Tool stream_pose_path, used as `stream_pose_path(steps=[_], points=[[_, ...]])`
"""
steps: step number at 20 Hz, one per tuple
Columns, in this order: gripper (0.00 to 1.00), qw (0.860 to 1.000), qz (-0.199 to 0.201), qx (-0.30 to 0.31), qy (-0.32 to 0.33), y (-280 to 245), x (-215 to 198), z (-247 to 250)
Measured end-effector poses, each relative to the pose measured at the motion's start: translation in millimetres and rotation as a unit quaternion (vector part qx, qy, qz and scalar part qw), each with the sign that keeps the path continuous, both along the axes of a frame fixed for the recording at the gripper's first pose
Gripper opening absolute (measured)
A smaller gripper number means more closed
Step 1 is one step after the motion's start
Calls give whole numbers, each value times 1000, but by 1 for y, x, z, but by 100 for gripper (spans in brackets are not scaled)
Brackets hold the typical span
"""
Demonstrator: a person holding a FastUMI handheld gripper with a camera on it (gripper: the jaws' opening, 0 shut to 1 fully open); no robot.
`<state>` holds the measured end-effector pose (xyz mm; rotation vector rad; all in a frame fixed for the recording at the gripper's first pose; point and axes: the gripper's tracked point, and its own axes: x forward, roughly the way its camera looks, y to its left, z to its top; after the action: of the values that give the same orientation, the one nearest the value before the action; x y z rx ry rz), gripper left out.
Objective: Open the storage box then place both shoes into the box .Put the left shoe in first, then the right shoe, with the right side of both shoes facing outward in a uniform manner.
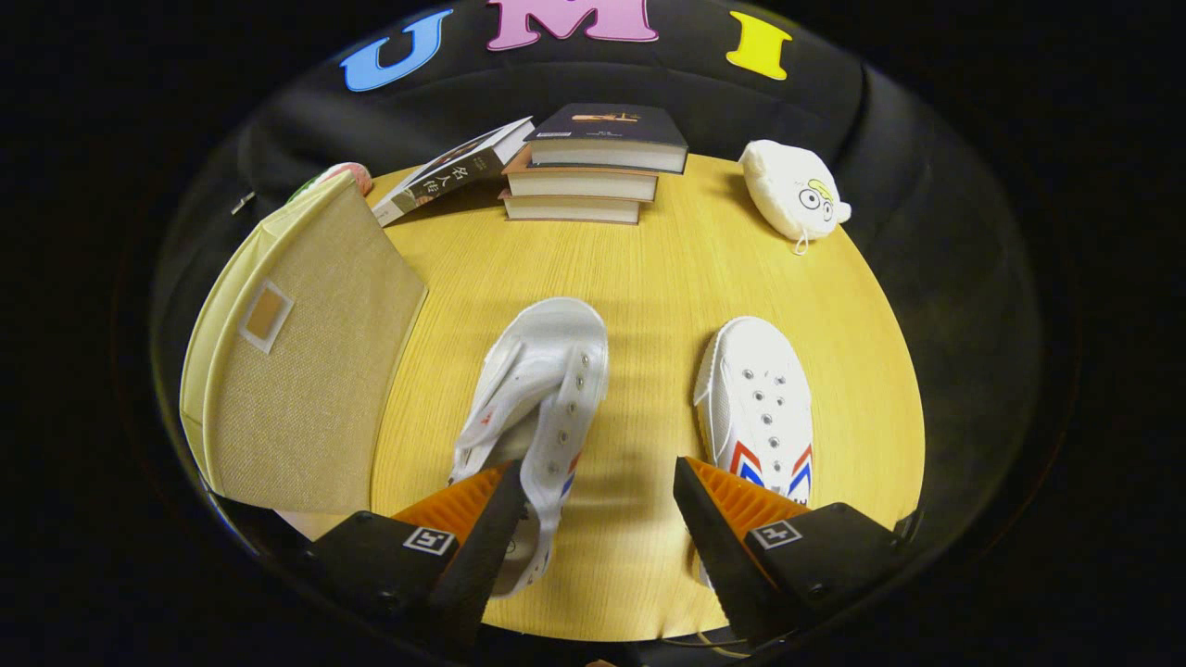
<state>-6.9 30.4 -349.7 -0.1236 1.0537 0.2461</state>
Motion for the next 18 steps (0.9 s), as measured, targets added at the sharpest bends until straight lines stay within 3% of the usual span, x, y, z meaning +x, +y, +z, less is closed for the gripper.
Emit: stream_pose_path(steps=[3,5,8,10,14,18], points=[[97,1000,4,11,20,9,8,-14],[79,999,7,25,44,17,5,-23],[29,998,-9,16,54,15,6,-27],[17,997,-30,20,61,15,6,-30],[6,996,-42,43,71,14,6,-29],[6,992,-62,66,83,17,3,-22]])
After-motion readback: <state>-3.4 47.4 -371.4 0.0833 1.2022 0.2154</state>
